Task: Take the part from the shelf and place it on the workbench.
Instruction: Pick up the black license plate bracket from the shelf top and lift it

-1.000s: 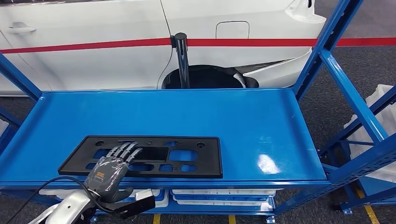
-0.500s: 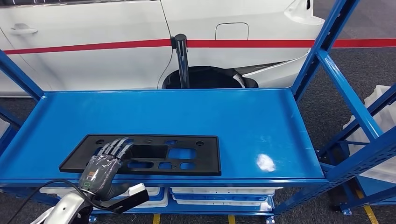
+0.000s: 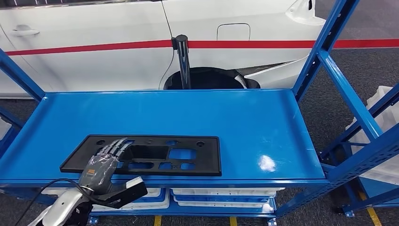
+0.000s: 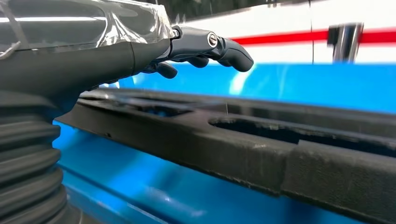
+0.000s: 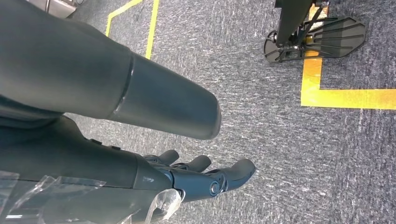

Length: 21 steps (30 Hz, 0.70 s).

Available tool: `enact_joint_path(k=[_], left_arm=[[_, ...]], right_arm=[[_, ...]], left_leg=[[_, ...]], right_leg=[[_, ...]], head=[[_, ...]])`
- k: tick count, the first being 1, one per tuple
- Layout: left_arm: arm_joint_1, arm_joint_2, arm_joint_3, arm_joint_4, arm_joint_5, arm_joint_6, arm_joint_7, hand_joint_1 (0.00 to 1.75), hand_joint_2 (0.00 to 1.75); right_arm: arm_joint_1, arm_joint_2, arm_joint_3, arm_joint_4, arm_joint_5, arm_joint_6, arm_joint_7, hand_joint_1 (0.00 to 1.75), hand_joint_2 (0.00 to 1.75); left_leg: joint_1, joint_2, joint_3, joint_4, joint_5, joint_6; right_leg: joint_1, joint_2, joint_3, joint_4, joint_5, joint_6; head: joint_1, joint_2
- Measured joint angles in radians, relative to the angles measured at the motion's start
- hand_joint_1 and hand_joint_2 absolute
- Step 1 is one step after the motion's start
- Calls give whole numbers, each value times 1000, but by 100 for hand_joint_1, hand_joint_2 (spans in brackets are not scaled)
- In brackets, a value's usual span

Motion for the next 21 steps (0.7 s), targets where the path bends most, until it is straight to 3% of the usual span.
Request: enact_joint_path(k=[8, 13, 21], left_arm=[[-47, 1, -2, -72, 231, -252, 35, 0, 175], [-95, 24, -69, -162, 394, -413, 95, 0, 175], [-145, 59, -161, -242, 340, -377, 120, 0, 175]], right_arm=[[0, 0, 0, 0, -1, 0, -5, 0, 0], [0, -1, -1, 0, -9, 0, -7, 0, 0], [0, -2, -1, 0, -16, 0, -5, 0, 0]], left_leg=[[-1, 0, -1, 0, 0, 0], [0, 0, -2, 0, 0, 0], [0, 0, -2, 0, -1, 0]], right_leg=[[0, 0, -1, 0, 0, 0], [-1, 0, -2, 0, 0, 1], [0, 0, -2, 0, -1, 0]], head=[[0, 0], [0, 0], [0, 0]])
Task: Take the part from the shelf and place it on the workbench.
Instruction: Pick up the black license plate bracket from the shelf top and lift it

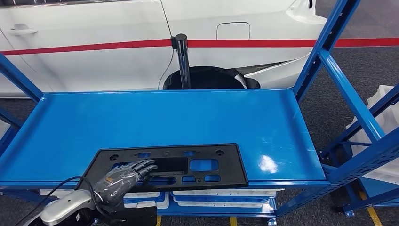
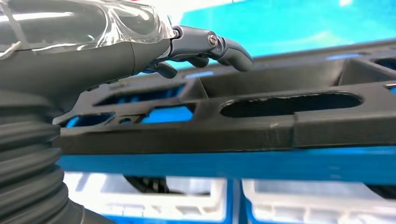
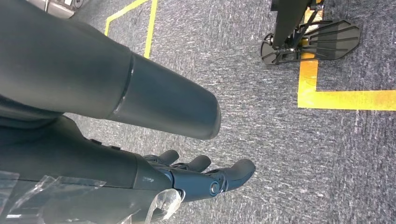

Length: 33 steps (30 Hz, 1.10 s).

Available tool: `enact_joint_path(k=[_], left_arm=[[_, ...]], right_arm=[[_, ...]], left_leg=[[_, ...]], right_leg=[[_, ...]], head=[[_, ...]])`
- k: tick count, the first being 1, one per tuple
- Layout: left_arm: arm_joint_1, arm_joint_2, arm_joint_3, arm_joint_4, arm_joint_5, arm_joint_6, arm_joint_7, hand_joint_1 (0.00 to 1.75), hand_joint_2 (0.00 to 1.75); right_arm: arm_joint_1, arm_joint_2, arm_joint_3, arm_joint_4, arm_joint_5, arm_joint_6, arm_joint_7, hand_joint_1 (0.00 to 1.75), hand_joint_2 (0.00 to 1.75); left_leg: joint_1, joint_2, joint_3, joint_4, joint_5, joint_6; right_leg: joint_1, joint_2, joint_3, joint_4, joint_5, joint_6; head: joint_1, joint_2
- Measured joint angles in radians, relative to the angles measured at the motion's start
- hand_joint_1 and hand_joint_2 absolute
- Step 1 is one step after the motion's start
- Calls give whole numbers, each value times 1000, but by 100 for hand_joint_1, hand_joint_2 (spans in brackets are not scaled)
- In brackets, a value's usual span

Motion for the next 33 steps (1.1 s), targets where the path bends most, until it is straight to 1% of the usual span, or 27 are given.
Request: enact_joint_path(k=[8, 15, 22, 28, 32, 33], left_arm=[[-10, 11, -23, 6, -210, 52, -23, 0, 175], [15, 11, 4, 42, -351, 139, -56, 0, 175], [57, 11, 54, 84, -395, 233, -79, 0, 175], [81, 11, 83, 118, -413, 271, -84, 0, 175], [104, 6, 109, 155, -445, 371, -101, 0, 175], [110, 5, 115, 166, -450, 392, -106, 44, 175]], right_arm=[[0, 0, 0, 0, -2, 0, -1, 0, 0], [0, 0, 0, 0, -2, 0, 5, 0, 0], [0, 0, 0, 0, 4, 0, 7, 0, 0], [0, 0, 0, 0, 7, 0, 7, 0, 0], [0, 0, 0, 0, 13, 0, 7, 0, 0], [0, 0, 0, 0, 14, 0, 7, 0, 0]], left_leg=[[0, 0, 0, 0, 0, 0], [0, 0, 0, 0, 0, 0], [0, 0, -1, 0, 0, 0], [0, 0, -1, 0, 0, 0], [0, 0, -1, 0, 0, 0], [0, 0, -1, 0, 0, 0]], right_leg=[[0, 0, 0, 0, 0, 0], [0, 0, 0, 0, 0, 0], [0, 0, -1, 0, 0, 0], [0, 0, -1, 0, 0, 0], [0, 0, -1, 0, 0, 0], [0, 0, -1, 0, 0, 0]], head=[[0, 0], [0, 0], [0, 0], [0, 0], [0, 0], [0, 0]])
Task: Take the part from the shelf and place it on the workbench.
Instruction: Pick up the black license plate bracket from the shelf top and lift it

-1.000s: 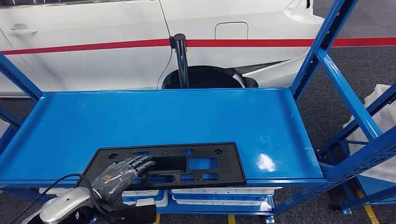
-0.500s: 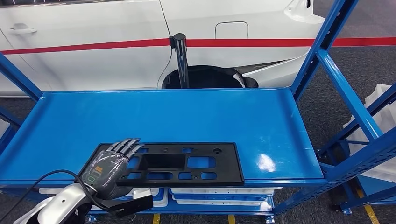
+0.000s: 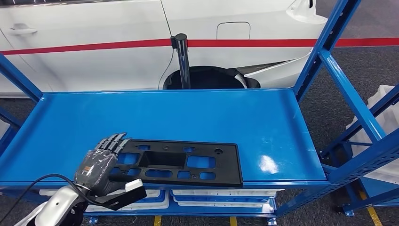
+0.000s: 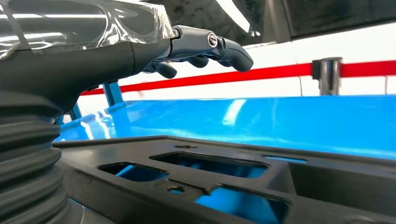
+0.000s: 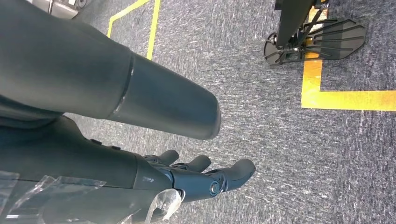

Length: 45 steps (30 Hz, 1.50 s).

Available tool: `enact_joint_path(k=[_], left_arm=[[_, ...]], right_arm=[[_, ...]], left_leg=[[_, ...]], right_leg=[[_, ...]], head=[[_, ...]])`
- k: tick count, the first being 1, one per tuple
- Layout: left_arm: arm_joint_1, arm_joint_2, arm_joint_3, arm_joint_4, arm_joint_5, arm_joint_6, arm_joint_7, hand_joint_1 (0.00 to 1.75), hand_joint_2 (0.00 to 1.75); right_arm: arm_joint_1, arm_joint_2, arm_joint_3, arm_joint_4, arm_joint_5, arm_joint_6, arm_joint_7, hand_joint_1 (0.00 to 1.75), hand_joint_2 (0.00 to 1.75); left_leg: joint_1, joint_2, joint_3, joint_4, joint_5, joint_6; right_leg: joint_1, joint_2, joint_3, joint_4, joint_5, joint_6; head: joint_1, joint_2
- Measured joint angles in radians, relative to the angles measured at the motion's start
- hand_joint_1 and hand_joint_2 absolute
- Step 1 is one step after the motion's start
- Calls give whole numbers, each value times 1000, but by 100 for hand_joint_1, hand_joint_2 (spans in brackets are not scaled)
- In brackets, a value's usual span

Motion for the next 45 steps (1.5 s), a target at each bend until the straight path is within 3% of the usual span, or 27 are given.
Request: enact_joint_path(k=[3, 33, 39, 45], left_arm=[[13, -4, 15, 32, 0, 31, -13, 175, 175], [14, -23, 96, 76, 206, -17, -64, 175, 175], [38, -22, 131, 53, 317, 96, -126, 175, 175], [84, -64, 221, 22, 658, 307, -335, 175, 175]], right_arm=[[0, 0, 0, 0, 3, 0, 0, 0, 0], [0, 0, 2, 0, 12, 0, -6, 0, 0], [0, 0, 2, 0, 7, 0, -6, 0, 0], [0, 0, 1, 0, 1, 0, -6, 0, 0]], left_leg=[[0, 0, 0, 0, 0, 0], [0, 0, 3, -1, 0, 0], [0, 0, 2, 0, 0, 0], [0, 0, 0, 0, 0, 0]], right_leg=[[0, 0, 0, 0, 0, 0], [0, 0, 3, 0, 0, 0], [0, 0, 2, 0, 0, 0], [0, 0, 0, 0, 0, 0]], head=[[0, 0], [0, 0], [0, 0], [0, 0]])
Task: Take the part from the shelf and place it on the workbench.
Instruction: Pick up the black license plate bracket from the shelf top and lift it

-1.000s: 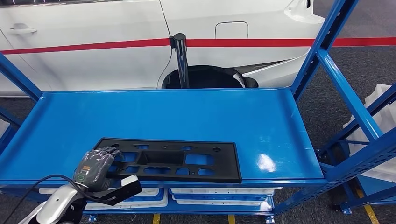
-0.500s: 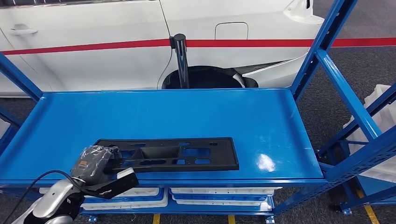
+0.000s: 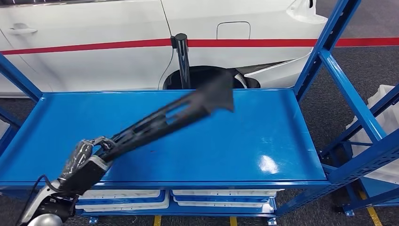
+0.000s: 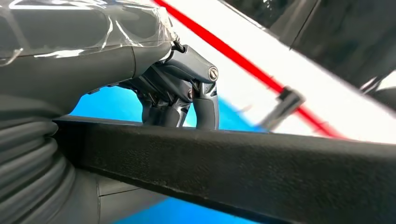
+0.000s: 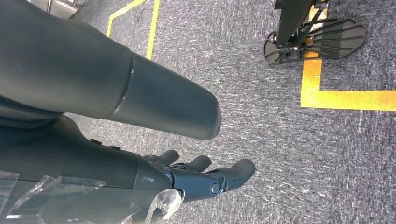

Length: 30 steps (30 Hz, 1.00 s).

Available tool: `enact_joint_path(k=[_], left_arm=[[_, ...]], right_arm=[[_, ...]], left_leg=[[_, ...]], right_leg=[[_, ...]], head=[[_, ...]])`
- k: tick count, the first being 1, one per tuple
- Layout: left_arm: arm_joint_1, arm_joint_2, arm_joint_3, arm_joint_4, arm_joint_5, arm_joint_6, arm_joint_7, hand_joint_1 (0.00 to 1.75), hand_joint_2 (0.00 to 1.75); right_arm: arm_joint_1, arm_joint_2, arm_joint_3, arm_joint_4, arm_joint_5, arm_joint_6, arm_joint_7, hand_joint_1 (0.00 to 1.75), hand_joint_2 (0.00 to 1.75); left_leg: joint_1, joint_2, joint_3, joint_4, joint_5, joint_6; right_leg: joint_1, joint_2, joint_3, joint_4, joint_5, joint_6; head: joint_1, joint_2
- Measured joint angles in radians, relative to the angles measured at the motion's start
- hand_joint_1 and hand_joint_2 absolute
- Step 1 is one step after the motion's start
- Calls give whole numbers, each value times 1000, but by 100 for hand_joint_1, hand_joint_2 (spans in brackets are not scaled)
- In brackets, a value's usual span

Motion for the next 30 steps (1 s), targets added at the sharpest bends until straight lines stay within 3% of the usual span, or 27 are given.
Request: enact_joint_path(k=[5, 13, 20, 25, 27, 30], left_arm=[[17, -56, 87, -52, 238, 57, -144, 175, 175], [15, -151, 188, -205, 407, 186, -279, 175, 175], [-30, -200, 208, -347, 264, 305, -221, 175, 175], [-45, -224, 207, -404, 187, 311, -202, 175, 175], [-52, -234, 206, -418, 179, 311, -201, 175, 175], [-56, -249, 203, -431, 165, 311, -200, 175, 175]], right_arm=[[0, 1, 0, 0, 0, 0, -5, 0, 0], [0, 2, 0, 0, 1, 0, -10, 0, 0], [0, 9, -1, 0, -8, 0, -6, 0, 0], [0, 13, -1, 0, -8, 0, -6, 0, 0], [0, 13, -1, 0, -9, 0, -7, 0, 0], [0, 13, -1, 0, -9, 1, -9, 0, 0]], left_leg=[[0, 0, 0, 0, 0, 0], [0, 0, 0, 1, 0, 1], [-4, 0, -2, 7, -7, 11], [-7, 1, 2, 0, -1, 28], [0, 4, 10, -16, 12, 36], [5, 7, 9, -21, 16, 40]], right_leg=[[0, 0, 0, 0, 0, 0], [-1, 0, 0, 0, 0, 0], [-6, -1, 1, -1, 0, 5], [-11, -1, 7, -5, -1, 21], [-8, -3, -8, 40, -41, 27], [-10, -5, -85, 227, -147, 33]], head=[[0, 0], [0, 0], [0, 0], [0, 0], [3, 0], [9, 0]])
